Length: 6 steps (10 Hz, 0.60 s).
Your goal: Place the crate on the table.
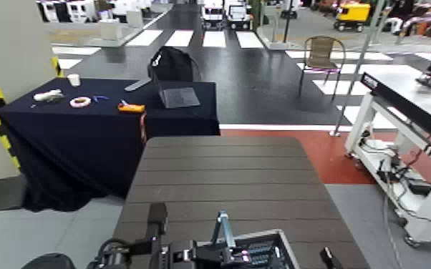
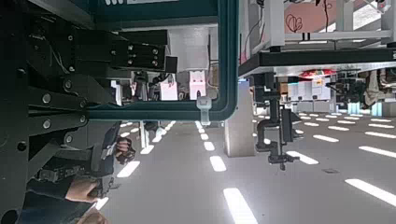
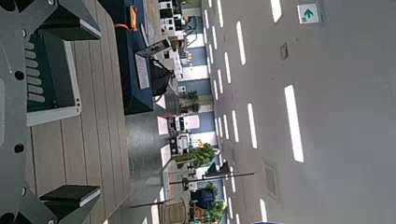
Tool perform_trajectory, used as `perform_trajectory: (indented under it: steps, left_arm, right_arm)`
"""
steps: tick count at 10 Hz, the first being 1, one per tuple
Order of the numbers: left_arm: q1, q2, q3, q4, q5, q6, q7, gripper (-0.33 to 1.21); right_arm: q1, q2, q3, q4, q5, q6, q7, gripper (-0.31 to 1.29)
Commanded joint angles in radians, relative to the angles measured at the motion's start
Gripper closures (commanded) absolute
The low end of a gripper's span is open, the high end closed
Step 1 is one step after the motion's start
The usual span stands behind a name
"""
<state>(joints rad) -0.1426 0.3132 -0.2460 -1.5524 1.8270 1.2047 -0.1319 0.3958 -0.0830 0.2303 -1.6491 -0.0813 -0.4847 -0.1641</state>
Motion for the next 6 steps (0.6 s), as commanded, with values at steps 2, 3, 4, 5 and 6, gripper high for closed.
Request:
perform_trajectory:
  steps: [2,3,4,5,6]
  left_arm:
    - [0.0,-0.002,0.004,0.0,0.0,-0.001,-0.002,1.19]
    - [0.001,-0.003,0.005,0.0,0.0,-0.002,-0.003,1.19]
    - [-0.002,-0.003,0.01,0.003,0.0,-0.007,-0.002,1.19]
    - [-0.018,-0.002,0.005,0.025,0.0,-0.007,0.0,1.19]
    - [-0.041,-0.002,-0.002,0.049,-0.006,-0.008,0.0,1.19]
  right_arm:
    - [0.0,0.0,0.003,0.0,0.0,0.0,0.0,0.13]
    - [0.0,0.0,0.003,-0.002,0.0,0.0,0.0,0.14]
    - [0.0,0.0,0.003,0.0,0.0,0.0,0.0,0.14]
    - [0.0,0.0,0.003,0.0,-0.002,0.0,0.0,0.14]
    - [-0.002,0.0,0.004,0.0,-0.002,0.0,0.001,0.14]
